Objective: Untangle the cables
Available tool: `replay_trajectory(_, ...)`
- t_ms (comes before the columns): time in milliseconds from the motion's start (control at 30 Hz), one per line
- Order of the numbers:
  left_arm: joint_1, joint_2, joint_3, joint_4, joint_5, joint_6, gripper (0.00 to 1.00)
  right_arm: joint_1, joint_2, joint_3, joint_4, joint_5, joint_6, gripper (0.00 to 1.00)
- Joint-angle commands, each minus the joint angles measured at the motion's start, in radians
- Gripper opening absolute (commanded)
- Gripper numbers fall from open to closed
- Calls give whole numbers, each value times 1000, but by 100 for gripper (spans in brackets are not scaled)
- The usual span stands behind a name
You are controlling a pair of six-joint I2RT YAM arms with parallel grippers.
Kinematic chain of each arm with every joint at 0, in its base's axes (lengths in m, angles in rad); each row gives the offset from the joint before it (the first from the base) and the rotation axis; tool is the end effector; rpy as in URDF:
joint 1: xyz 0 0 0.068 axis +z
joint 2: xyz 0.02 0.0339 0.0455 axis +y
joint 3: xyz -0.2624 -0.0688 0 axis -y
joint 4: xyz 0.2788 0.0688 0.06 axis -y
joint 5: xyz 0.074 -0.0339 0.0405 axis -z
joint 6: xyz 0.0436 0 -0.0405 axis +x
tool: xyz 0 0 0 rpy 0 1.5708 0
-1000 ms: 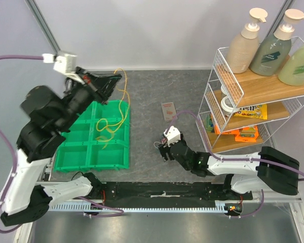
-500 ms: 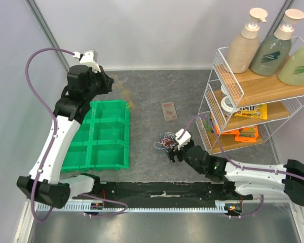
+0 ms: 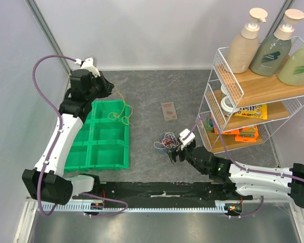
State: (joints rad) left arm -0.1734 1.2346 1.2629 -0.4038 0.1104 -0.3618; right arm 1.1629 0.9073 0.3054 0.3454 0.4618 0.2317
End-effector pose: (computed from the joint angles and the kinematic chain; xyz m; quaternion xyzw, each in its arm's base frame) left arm 0.3140 -0.0599 0.3860 -0.0467 0.8247 -0.1925 0.5298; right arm 0.1097 0.2048 0.1832 -0.2211 0.7514 0.2430 0.5722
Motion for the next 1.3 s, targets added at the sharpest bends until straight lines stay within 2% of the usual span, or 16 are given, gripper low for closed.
replay_trajectory(0, 35, 38, 6, 89, 17, -8, 2, -2, -4, -5, 44, -9, -2, 88)
replay_trajectory(400, 58, 88, 130, 102, 20, 14, 2, -2, 7, -6, 50, -11, -3, 88)
replay_trajectory(600, 80, 103, 43, 184, 75, 52, 2, -2, 7, -5, 49, -14, -2, 88)
replay_trajectory(733, 81, 100, -8, 154, 75, 69, 2, -3, 4, -6, 46, -9, -3, 88)
replay_trajectory(833, 80, 39, -118, 174, 8, 46, 2, -2, 1, -8, 43, -8, -2, 88)
replay_trajectory(1000, 83, -15, -229, 157, -210, -26, 2, -2, 1, -8, 46, -18, 1, 88)
replay_trajectory(1233, 89, 133, -159, 43, -196, -95, 2, -2, 13, -2, 38, -15, 0, 88)
replay_trajectory(1267, 92, 149, -149, 39, -187, -103, 6, -2, 15, -3, 38, -15, 0, 88)
